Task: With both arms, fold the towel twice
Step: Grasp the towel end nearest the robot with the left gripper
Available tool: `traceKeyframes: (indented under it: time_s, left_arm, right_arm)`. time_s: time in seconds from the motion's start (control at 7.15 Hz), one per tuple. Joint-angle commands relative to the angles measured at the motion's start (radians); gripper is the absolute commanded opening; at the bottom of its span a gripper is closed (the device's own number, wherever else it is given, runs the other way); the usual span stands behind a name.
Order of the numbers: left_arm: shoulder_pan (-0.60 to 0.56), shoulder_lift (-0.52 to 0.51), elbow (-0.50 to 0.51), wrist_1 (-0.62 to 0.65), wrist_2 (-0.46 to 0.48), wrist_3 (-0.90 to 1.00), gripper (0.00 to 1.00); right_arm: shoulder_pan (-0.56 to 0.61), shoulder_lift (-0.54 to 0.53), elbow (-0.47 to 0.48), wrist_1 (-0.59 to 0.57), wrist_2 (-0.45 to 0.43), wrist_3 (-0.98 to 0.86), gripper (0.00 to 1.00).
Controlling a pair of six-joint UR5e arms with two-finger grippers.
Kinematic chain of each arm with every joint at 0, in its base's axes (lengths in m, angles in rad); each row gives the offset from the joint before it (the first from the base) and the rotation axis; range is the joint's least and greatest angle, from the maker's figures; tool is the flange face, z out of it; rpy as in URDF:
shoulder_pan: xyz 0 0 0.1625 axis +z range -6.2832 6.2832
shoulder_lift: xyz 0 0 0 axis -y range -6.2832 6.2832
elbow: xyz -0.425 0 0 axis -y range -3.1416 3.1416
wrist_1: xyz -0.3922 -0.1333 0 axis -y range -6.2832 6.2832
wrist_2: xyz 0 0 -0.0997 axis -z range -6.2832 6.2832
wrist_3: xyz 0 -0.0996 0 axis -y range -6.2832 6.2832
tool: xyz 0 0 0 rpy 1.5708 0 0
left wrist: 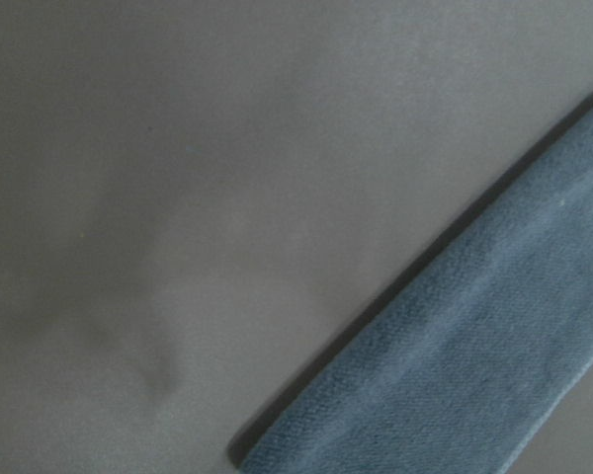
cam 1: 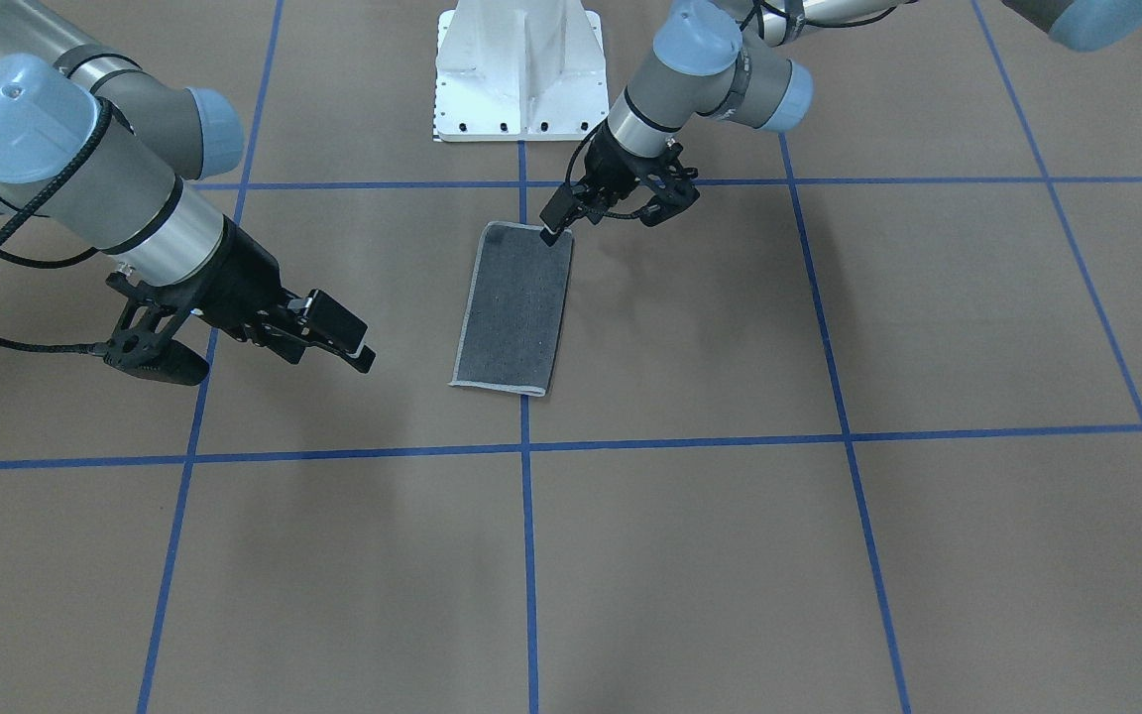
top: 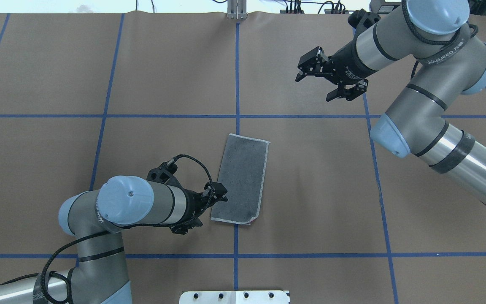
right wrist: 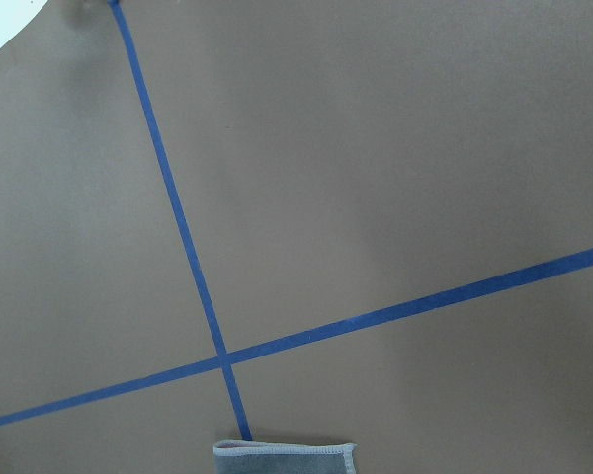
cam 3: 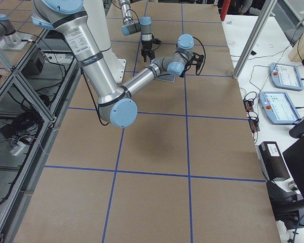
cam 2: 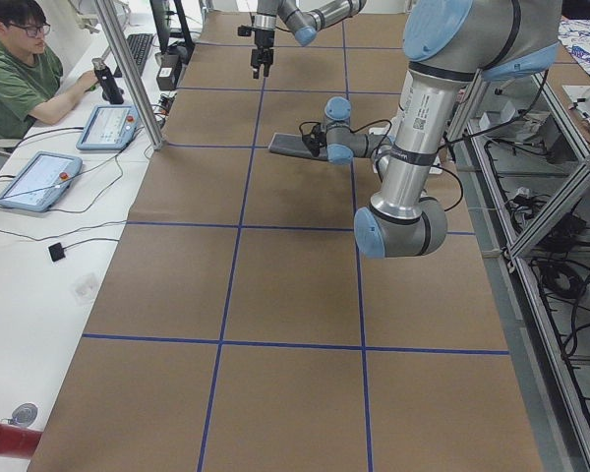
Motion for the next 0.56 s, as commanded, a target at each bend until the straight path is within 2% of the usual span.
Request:
traceKeyframes:
  time_s: [0.0, 0.42]
  left_arm:
    - [0.008, -0.008, 0.024, 0.0, 0.001, 0.003, 0.82]
    - [0.012, -0.011, 0.034, 0.0, 0.001, 0.009, 0.78]
  right_arm:
    - [0.002, 0.0, -0.001, 0.0, 0.001, -0.001, 1.0]
    - [0.005, 0.0, -0.004, 0.0, 0.001, -0.001, 1.0]
